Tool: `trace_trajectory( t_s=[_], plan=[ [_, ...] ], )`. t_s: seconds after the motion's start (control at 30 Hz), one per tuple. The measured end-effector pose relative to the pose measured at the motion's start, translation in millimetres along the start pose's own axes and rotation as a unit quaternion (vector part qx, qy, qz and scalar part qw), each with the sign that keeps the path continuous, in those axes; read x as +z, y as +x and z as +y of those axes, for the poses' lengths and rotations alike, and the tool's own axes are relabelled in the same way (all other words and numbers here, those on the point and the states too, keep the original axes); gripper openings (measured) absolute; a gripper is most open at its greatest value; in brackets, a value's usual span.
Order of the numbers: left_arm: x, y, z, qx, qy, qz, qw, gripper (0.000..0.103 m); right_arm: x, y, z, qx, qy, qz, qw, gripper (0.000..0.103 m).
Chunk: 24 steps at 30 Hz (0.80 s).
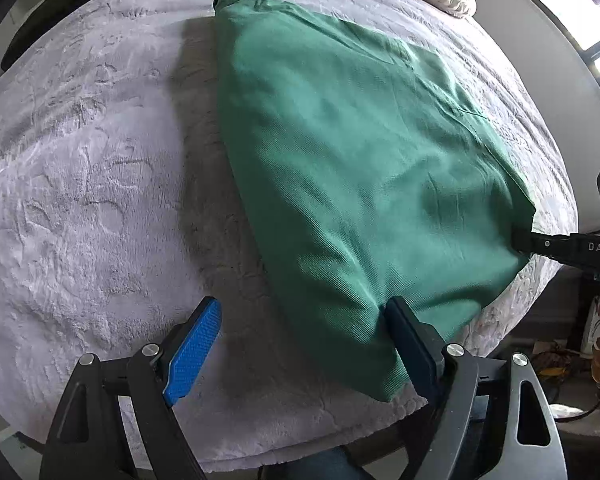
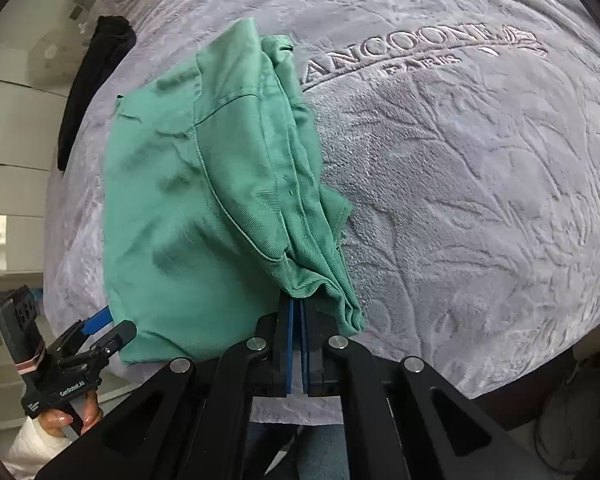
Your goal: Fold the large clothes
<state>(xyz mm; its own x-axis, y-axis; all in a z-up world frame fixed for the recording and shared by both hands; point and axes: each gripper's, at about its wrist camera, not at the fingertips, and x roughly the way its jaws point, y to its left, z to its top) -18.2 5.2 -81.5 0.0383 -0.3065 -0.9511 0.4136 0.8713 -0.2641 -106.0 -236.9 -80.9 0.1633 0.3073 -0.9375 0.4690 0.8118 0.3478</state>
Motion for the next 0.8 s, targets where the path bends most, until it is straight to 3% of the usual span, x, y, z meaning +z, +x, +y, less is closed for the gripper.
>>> trace_trajectory(
  t_s=[0.2, 0.27, 0.6, 0.7, 0.8],
  plan=[
    [3.6, 4.6, -2.8, 0.006, -0.013, 0.010, 0.9998, 0.085, 6.8, 24.9, 5.1, -0.013, -0.023, 0.029, 0.999, 0.003],
    [4.0, 6.0, -5.8, 0.029, -0.018, 0.010, 0.9994, 0.096, 10.0, 28.7, 5.7, -0.013, -0.028, 0.039, 0.999, 0.003],
    [-5.3, 11.4, -12.9, 0.060, -0.067, 0.008, 0.9959, 0.099, 23.7, 36.2, -7.4, 0.042, -0.048, 0.097, 0.993, 0.001],
    [-8.6, 9.8, -10.4, 0.058, -0.100, 0.018, 0.9931, 0.099, 25.5, 28.9, -11.6, 0.040, -0.056, 0.107, 0.992, 0.000],
    [-9.1, 6.8, -14.7, 0.069, -0.099, 0.025, 0.9924, 0.099, 26.1, 20.5, -20.0, 0.041, -0.054, 0.110, 0.992, 0.001]
  ],
)
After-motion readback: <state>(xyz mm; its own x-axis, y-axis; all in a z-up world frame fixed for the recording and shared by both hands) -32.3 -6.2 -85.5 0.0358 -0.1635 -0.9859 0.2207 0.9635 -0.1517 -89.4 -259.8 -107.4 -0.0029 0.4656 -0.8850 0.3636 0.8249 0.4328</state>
